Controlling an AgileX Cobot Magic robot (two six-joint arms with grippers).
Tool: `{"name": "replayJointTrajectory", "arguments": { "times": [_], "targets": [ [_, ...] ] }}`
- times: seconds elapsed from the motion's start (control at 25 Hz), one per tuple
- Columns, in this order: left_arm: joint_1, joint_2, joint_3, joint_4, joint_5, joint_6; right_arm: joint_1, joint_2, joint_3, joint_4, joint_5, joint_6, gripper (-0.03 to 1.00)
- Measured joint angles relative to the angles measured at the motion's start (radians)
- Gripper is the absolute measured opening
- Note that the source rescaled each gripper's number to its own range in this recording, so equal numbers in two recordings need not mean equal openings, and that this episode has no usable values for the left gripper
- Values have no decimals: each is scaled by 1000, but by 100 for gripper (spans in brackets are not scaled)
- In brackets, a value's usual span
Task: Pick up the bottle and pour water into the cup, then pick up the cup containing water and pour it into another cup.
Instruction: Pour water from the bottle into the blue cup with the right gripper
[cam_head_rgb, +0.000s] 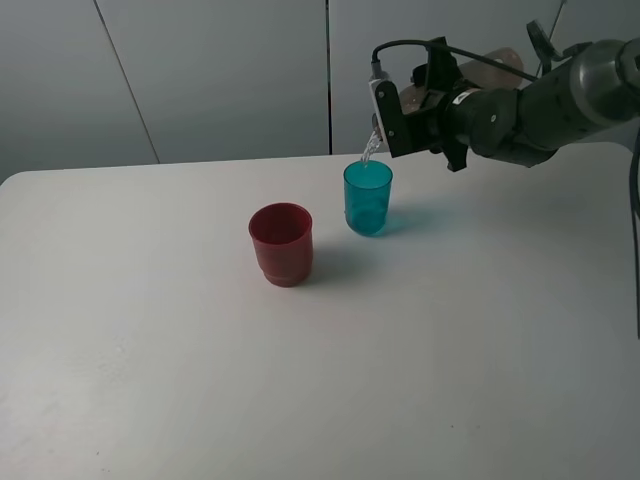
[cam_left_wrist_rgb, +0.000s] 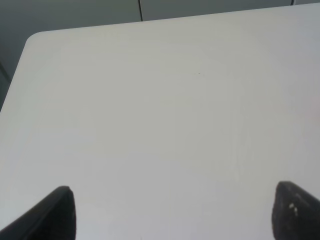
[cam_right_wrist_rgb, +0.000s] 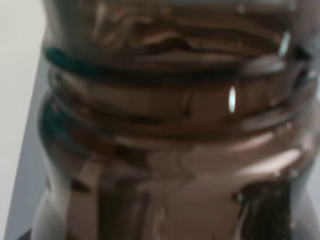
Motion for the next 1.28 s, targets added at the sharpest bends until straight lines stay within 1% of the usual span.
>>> {"name": "replayJointTrajectory", "arguments": {
  "times": [0.16,0.36,0.84,1.28],
  "targets": [
    [0,0,0,0,0,0,0,0,0,-4,-49,0,4],
    [0,0,0,0,0,0,0,0,0,-43,-95,0,4],
    [0,0,0,0,0,0,0,0,38,-75,-104,0,4],
    [0,0,0,0,0,0,0,0,39,-75,-94,0,4]
  ]
}}
